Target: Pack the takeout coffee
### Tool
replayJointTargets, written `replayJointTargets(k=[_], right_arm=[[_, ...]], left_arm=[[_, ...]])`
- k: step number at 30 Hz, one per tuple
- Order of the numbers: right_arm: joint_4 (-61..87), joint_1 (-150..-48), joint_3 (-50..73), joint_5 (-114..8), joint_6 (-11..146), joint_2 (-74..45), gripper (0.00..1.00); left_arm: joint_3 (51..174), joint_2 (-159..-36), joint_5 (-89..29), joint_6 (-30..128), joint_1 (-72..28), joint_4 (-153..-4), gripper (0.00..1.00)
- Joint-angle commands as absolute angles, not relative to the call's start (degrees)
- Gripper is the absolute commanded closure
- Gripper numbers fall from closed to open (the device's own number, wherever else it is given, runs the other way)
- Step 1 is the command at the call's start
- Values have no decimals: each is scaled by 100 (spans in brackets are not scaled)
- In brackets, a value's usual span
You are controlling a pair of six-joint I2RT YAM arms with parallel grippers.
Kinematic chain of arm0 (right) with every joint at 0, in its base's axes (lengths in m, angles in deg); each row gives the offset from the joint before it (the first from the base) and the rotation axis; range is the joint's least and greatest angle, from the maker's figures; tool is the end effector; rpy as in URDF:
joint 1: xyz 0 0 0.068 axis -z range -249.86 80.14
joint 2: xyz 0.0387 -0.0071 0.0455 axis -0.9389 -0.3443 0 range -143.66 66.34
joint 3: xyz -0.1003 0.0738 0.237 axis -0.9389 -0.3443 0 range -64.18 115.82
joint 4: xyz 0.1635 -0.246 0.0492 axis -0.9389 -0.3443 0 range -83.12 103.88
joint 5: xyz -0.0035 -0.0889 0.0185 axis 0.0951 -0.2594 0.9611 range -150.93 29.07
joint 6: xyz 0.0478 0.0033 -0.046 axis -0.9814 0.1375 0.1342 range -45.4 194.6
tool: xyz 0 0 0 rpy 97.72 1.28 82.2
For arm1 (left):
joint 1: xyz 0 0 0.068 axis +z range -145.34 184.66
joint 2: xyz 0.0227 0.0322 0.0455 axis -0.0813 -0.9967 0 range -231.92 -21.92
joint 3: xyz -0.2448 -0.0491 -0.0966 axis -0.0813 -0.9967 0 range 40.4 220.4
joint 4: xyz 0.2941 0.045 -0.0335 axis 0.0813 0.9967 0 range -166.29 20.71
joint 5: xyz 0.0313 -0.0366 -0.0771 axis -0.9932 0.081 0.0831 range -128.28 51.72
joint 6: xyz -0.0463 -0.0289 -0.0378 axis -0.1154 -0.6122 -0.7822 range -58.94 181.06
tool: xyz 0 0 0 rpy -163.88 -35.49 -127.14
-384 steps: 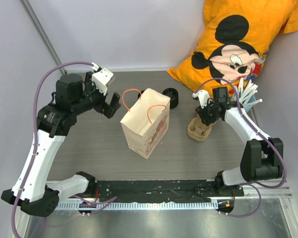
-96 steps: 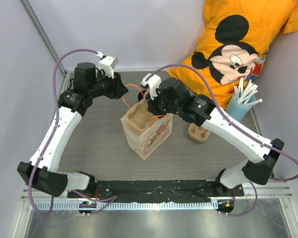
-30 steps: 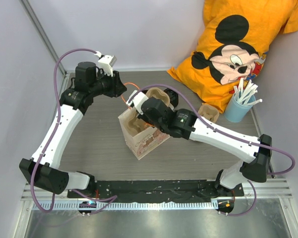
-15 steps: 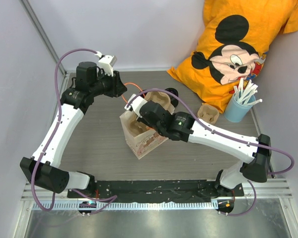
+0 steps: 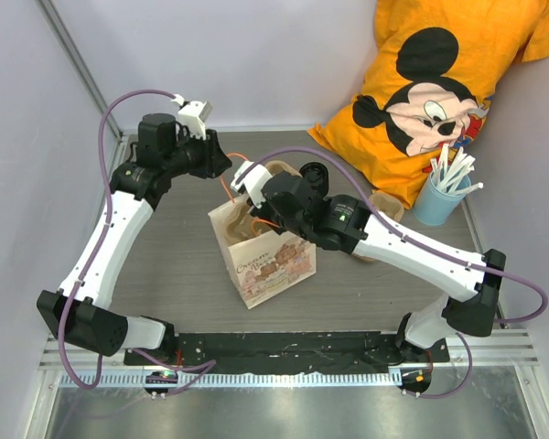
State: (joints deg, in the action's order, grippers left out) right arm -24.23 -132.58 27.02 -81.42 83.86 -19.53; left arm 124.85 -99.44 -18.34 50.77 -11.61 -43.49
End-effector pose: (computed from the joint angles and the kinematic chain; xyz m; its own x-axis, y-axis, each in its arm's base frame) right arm 0.1920 0.3323 0.3911 -0.1327 -0.5860 -0.7993 -0.7284 0.6046 -0.3223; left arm 0.3319 -0.1156 0.4061 -0.5118 -0.0255 -0.8587 0.4743 0.8251 -0.3071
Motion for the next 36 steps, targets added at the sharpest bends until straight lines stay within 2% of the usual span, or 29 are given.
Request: replayJointTargets(k=[1, 7, 12, 14, 15, 16, 20, 24, 28, 29, 30, 32, 33, 36], right_arm=[[-2418, -13262, 2600, -7938, 8181, -1742, 99], [-2286, -13174, 2353, -8141, 8409, -1523, 99], [-2286, -13033, 2161, -7773, 8594, -1347, 99], [-2303, -12963, 2125, -7623, 8691, -1251, 99], [-2312, -12928, 2151, -7553, 8699, -1215, 99], [-2347, -12884, 2177, -7465, 8717, -1189, 99], [-2444, -12699, 2370, -7026, 8839, -1100, 99], [-2427, -12673, 2503, -7112, 9007, -1231, 99], [-2278, -12673, 2450, -7341, 9200, -1390, 99], [-2260, -12664, 2380, -7359, 9235, -1408, 99], [-2216, -12664, 2336, -7411, 9297, -1417, 99], [-2102, -12664, 2248, -7446, 9306, -1426, 99], [-2093, -12664, 2248, -7455, 9315, -1434, 99], [-2119, -12664, 2265, -7447, 9332, -1417, 99]], left_arm=[[12504, -9856, -1868, 4911, -1089, -4693, 67], [12548, -9883, -1614, 4875, -1089, -4615, 71], [12706, -9970, -815, 4919, -1081, -4553, 73], [12776, -10015, -543, 4937, -1081, -4544, 82], [12803, -10023, -480, 4937, -1081, -4527, 93], [12838, -10058, -419, 4928, -1081, -4509, 99], [12952, -10006, -558, 4814, -1081, -4421, 100], [12979, -9901, -1155, 4542, -1089, -4412, 100], [12891, -9786, -1121, 4524, -1098, -4368, 100], [12804, -9717, -1095, 4576, -1116, -4368, 98], [12742, -9681, -1060, 4603, -1107, -4377, 89], [12584, -9576, -789, 4716, -1124, -4333, 79], [12548, -9532, -683, 4848, -1124, -4307, 68], [12495, -9383, -322, 5190, -1133, -4105, 49]])
